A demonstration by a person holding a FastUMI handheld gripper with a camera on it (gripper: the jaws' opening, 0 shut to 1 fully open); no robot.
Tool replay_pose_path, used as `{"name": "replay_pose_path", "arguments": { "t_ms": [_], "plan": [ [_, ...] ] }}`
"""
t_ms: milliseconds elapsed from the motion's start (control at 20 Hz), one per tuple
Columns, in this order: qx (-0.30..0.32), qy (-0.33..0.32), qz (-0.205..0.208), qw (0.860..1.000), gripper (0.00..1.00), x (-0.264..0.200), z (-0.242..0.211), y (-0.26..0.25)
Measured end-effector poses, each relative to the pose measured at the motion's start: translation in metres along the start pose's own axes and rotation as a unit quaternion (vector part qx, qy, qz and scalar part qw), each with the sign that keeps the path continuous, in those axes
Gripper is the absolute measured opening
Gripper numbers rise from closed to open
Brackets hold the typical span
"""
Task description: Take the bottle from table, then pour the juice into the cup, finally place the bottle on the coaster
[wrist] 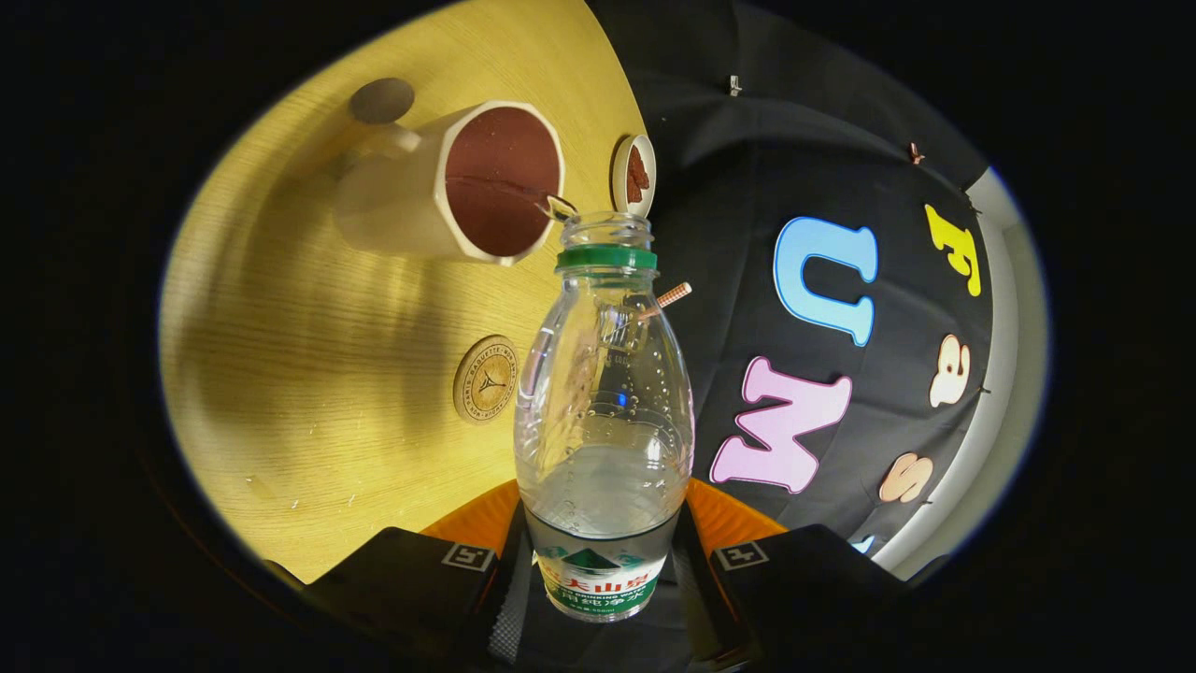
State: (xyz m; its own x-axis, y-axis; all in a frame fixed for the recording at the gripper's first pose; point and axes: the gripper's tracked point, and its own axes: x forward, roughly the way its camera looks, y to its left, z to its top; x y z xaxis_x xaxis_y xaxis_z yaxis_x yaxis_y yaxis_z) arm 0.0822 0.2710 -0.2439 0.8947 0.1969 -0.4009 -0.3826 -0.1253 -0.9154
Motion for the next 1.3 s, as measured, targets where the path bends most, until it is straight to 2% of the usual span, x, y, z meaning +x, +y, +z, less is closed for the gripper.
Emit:
{"name": "replay_pose_path", "arguments": {
  "t_ms": [1300],
  "plan": [
    [-0.073,-0.019,-0.035,0.997,0.70,0.003,0.005,-0.022]
  ]
}}
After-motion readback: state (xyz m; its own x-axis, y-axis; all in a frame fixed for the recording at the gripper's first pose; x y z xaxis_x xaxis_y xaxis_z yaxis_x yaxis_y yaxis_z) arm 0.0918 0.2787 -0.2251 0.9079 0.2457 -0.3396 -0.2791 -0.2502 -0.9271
